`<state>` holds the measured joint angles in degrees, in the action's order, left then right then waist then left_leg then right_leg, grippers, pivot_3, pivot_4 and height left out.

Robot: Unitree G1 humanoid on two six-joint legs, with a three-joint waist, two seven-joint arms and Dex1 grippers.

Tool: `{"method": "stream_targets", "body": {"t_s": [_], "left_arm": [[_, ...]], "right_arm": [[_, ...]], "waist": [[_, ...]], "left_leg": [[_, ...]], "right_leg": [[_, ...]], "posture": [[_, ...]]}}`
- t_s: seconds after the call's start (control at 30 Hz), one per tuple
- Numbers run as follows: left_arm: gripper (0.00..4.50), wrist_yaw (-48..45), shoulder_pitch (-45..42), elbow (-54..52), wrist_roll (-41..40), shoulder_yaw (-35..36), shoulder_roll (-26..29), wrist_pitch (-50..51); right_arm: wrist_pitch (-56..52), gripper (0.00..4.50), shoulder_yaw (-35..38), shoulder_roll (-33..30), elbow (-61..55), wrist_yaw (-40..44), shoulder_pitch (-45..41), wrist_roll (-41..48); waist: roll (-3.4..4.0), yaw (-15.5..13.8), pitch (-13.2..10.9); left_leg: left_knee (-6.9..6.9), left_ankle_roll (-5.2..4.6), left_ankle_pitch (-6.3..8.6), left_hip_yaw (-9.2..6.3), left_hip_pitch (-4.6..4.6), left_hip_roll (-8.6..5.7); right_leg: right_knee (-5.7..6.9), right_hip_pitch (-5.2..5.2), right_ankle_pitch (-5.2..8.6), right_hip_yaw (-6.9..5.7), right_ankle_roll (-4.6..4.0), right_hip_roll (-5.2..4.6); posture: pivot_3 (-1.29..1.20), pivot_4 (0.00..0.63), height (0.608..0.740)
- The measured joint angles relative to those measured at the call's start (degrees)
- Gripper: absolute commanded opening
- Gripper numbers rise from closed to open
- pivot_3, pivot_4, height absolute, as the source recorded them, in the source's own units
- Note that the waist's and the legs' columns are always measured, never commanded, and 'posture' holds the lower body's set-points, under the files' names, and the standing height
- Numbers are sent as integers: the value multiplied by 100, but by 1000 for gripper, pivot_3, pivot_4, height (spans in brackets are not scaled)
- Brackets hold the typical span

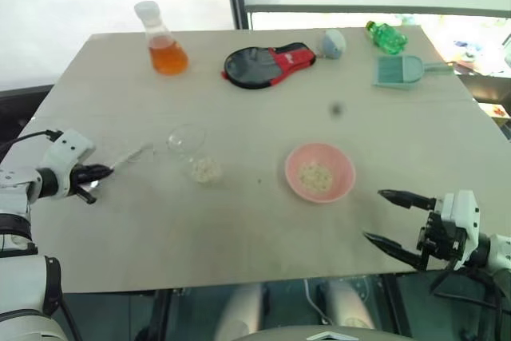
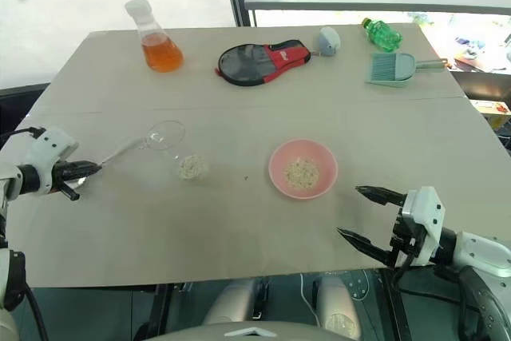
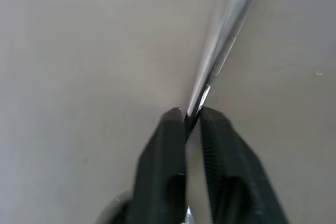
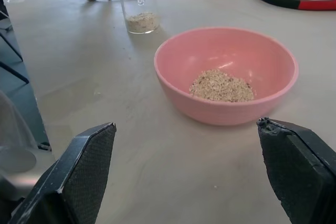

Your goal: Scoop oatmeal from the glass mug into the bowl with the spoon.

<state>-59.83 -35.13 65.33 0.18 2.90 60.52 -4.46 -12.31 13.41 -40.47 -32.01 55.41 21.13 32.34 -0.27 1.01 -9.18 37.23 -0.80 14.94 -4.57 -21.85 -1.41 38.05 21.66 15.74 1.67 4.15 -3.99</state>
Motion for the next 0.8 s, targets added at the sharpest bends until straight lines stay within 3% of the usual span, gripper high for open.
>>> {"method": "stream_targets", "body": {"t_s": [0.3, 0.47, 0.67, 0.8], "left_arm": [[20, 912, 157, 207, -123, 449, -195, -497], [20, 1777, -346, 132, -563, 1087, -457, -819], [20, 2244, -1067, -560, -716, 1279, -512, -1096], [20, 2374, -1435, -1440, -712, 1210, -830, -1176]], "right_arm": [[12, 4500, -1, 54, 9, -75, 45, -41], [4, 4500, 1, 19, 71, -65, -118, -34], [-102, 4500, 24, -39, 200, -61, -466, 17], [-538, 4500, 210, -90, 312, -404, -1226, 346]], "waist": [[-3, -8, -1], [-116, -72, -24], [-128, -46, -26], [-128, -42, -26]], "left_leg": [[5, 0, 0, 7, -1, 6], [22, 1, 0, -28, -29, 3], [22, 2, -1, -25, -49, -9], [29, 4, -2, -30, -55, -9]], "right_leg": [[0, 2, -1, 9, 1, -2], [-9, 7, -2, -22, -1, -6], [-15, 20, -3, -19, -1, -16], [-9, 22, -4, -23, 0, -15]], "posture": [[0, 150, 740], [0, 150, 740], [0, 150, 740], [0, 150, 740]]}}
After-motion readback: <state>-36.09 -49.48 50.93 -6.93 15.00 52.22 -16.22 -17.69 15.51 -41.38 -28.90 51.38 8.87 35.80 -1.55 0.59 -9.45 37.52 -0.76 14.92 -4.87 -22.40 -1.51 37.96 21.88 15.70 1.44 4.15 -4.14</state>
